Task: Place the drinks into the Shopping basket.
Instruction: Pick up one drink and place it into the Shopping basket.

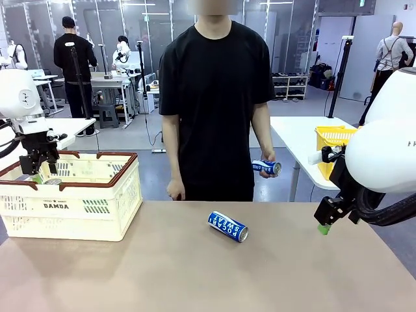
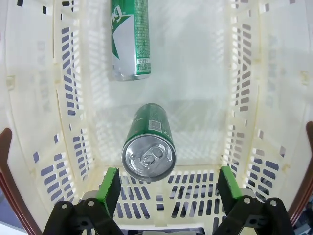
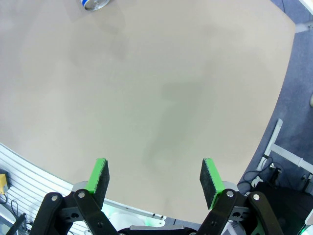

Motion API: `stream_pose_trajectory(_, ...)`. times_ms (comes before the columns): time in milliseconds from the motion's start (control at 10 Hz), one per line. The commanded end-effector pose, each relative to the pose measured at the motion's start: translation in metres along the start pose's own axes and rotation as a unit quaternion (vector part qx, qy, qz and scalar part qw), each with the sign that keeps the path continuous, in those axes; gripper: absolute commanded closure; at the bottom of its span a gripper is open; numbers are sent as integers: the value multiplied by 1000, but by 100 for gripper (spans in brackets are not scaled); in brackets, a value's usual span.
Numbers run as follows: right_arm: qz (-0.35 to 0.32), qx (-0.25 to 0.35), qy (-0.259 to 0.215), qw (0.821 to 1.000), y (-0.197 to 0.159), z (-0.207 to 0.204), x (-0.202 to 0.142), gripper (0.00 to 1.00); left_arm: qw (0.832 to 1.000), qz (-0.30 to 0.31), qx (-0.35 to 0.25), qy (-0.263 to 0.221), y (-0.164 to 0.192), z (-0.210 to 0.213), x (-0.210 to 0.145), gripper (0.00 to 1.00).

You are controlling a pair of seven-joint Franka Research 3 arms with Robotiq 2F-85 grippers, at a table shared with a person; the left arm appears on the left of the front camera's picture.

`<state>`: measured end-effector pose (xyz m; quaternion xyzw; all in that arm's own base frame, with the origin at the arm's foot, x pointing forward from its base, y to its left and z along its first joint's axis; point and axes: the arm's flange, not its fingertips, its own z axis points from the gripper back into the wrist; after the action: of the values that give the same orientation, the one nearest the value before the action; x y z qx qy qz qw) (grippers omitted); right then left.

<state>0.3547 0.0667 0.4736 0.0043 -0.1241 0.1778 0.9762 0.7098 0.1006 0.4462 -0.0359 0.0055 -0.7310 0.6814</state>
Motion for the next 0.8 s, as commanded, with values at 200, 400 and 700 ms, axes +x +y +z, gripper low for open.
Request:
stream_pose_trajectory(200,3,3,1,1000,0,0,0,7,1000,-2,1,0,2,1,0,0)
stream_pose_trajectory(400,3,3,1,1000,0,0,0,7,1000,-2,1,0,2,1,0,0)
stream_pose_trajectory(700,3,3,1,1000,0,0,0,7,999,-20,36,-5,-7,23,5,0)
